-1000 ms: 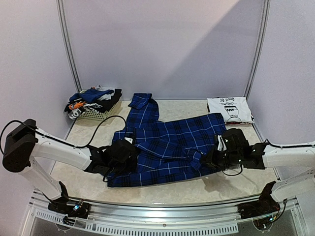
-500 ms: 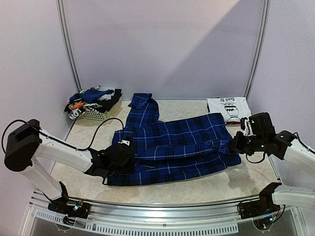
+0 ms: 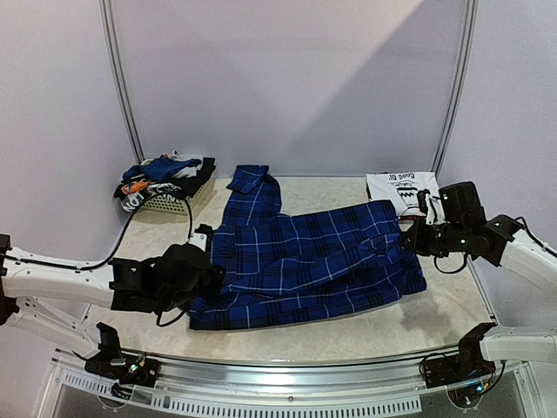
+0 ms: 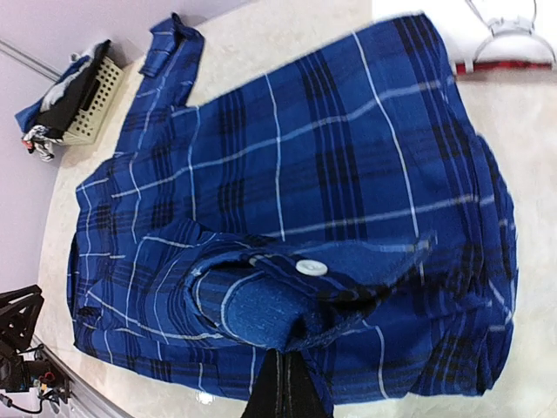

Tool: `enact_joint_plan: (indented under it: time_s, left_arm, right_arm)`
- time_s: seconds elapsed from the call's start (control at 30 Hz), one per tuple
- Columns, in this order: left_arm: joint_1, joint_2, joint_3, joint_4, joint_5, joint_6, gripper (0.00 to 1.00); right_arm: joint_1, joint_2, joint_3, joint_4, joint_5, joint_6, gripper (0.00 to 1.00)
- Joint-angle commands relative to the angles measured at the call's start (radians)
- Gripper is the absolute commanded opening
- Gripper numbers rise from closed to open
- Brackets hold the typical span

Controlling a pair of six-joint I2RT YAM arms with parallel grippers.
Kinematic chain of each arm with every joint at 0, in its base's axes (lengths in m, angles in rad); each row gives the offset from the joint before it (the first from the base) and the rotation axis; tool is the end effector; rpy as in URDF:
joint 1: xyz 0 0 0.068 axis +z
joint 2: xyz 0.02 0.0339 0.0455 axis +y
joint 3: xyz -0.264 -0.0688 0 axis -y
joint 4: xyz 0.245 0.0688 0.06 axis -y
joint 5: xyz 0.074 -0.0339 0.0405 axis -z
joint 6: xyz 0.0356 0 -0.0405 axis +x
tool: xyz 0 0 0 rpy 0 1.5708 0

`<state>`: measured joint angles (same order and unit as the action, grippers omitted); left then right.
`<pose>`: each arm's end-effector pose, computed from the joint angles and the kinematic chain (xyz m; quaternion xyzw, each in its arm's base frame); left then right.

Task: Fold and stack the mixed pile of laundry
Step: Fold the flattened shirt at the center of the board.

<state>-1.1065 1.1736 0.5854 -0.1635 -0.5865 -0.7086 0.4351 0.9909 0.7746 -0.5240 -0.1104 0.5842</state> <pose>0.1209 -0.1975 0.2001 0.0607 0.8836 -0.1371 0.4436 0.1872 0.0913 0.2666 0.0459 0.9127 0.2406 0.3270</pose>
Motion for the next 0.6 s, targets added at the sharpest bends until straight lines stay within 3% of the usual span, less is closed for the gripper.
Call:
enact_joint_plan:
  time_s: [0.0,0.23,0.4,0.5,0.57]
  left_arm:
    - [-0.012,-0.024,-0.041,-0.051,-0.03,-0.024,0.3]
    - [-0.013,-0.007,-0.043,-0.016,-0.013,-0.01,0.3]
    - [-0.013,0.046,-0.008,0.008,0.004,0.024,0.32]
    - [-0.013,0.095,0.015,0.0,0.016,0.016,0.37]
    - [-0.013,0.118,0.018,-0.019,0.015,-0.018,0.47]
  right_arm:
    - [-0.006,0.003,-0.027,-0.022,0.088,-0.096,0.0]
    - [-0.006,0.054,-0.216,-0.004,0.104,0.075,0.0]
    - [-0.007,0.056,-0.279,0.019,0.202,0.182,0.0]
    - [-0.017,0.097,-0.295,0.055,0.231,0.218,0.0]
    - [-0.02,0.148,-0.291,0.099,0.234,0.231,0.01]
